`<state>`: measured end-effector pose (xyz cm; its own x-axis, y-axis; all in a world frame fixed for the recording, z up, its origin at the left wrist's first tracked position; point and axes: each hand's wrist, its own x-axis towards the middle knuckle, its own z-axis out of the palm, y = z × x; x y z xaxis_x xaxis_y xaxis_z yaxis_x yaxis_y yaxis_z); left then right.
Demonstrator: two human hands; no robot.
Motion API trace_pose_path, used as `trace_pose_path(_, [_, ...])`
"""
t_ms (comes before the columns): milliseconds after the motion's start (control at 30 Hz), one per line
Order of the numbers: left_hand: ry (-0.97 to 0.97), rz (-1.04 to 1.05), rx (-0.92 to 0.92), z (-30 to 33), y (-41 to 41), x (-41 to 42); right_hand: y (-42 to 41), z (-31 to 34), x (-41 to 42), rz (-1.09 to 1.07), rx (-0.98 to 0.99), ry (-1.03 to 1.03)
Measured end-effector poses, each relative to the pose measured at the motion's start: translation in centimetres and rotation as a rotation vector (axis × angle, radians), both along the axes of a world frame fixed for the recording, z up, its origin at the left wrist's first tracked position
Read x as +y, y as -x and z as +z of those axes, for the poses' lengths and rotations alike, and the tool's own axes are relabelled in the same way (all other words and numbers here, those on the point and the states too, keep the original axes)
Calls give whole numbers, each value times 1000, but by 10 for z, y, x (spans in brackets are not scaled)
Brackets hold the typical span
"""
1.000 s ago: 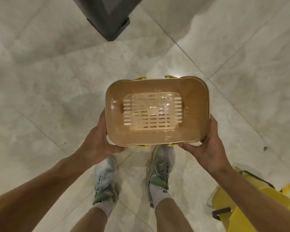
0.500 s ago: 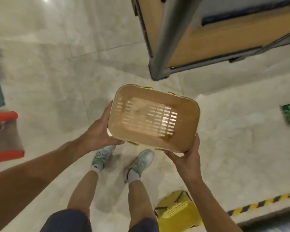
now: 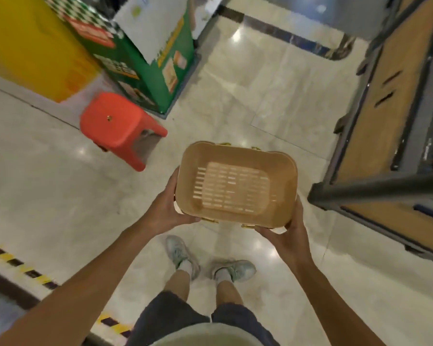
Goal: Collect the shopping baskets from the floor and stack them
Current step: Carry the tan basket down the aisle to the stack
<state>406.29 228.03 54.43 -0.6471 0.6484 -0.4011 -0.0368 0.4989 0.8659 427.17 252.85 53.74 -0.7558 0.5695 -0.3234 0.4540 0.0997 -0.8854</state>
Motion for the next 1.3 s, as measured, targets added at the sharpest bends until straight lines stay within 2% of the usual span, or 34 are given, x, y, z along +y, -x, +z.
trace_pose_path(300, [-91, 426, 102, 94, 50, -209, 170, 89, -141, 456, 95, 28])
trace_pose_path(533, [-130, 693, 156, 123, 51, -337, 260, 129, -255, 704, 136, 21])
trace_pose_path(733, [-155, 886, 252, 130, 59, -409, 334, 146, -336, 912, 205, -37])
trace_pose_path(1033, [-165, 1132, 313, 146, 92, -491, 446, 158, -450, 1157, 325, 8])
trace_pose_path(1300, [-125, 1247, 260, 151, 197, -566, 590, 148, -545, 1280, 270, 138])
